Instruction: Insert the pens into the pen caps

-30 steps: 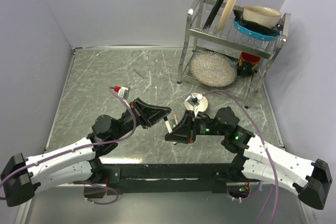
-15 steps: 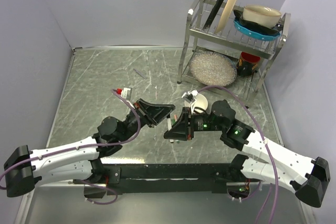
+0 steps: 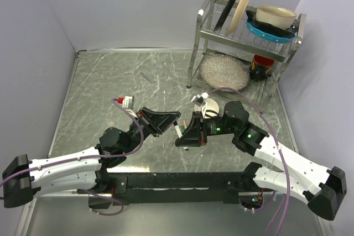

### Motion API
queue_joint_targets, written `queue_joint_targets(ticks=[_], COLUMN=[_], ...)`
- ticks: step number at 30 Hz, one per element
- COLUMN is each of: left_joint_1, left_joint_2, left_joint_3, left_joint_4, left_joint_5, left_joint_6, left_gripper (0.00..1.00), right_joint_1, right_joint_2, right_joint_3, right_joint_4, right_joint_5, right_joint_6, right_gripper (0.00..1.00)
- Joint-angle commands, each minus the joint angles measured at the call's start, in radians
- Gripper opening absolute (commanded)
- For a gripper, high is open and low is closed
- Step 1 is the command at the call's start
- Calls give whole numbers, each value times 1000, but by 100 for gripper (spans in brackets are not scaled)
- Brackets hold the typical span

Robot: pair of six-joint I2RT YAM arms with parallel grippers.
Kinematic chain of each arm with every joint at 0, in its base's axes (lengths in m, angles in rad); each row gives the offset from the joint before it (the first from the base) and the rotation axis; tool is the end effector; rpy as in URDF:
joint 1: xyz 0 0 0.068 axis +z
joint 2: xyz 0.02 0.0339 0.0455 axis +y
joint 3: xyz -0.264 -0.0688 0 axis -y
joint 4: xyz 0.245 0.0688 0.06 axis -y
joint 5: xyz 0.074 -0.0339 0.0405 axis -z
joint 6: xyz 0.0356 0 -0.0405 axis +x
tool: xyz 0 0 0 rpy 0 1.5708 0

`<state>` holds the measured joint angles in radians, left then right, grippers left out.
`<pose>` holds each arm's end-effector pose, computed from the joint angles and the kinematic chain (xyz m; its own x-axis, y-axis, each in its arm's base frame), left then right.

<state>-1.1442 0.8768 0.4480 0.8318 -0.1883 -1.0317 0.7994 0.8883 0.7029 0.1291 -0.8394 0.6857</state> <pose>0.0885 -0.1785 0.3119 -0.6230 -0.6666 -0.4092 0.5618 -0.0173 -0.8271 0.1225 0.1640 0.3267 -0.6616 -0.0737 -0.7462 -0.7467 -0.0264 0.6646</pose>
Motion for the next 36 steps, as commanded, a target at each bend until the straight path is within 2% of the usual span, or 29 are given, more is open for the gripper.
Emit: queue_joint_targets(ticks=[1,4,7,11,15,20,27,32,36], left_joint_1=[-164,-183,-190,-212,-219,-233,-236,-236,-238], left_joint_2=[34,44,53,59,71,93,85,77,102], left_joint_3=[-74,-68,-88,-75,-66,-72,4,1,-12], left_joint_4=[-261,-281,-235,-252,-266,-310,-503,-493,-413], left_joint_5=[398,401,417,411,408,377,337,345,380], left_joint_6=[-15,2,1,25,21,18,76,70,65], left_gripper=[1,1,1,1,1,1,1,1,1], right_joint_1=[-129,-160,-172,-175,-175,-174,-149,-137,-152], right_joint_2=[26,43,60,92,113,116,136,124,138], right_joint_3=[187,191,208,210,231,279,359,349,343], right_joint_4=[323,372,363,408,368,268,140,124,178], right_joint_5=[408,340,329,292,312,405,502,568,510], right_joint_6=[-8,49,60,107,92,-3,-93,-149,-130], right_gripper=[0,0,0,0,0,0,0,0,0])
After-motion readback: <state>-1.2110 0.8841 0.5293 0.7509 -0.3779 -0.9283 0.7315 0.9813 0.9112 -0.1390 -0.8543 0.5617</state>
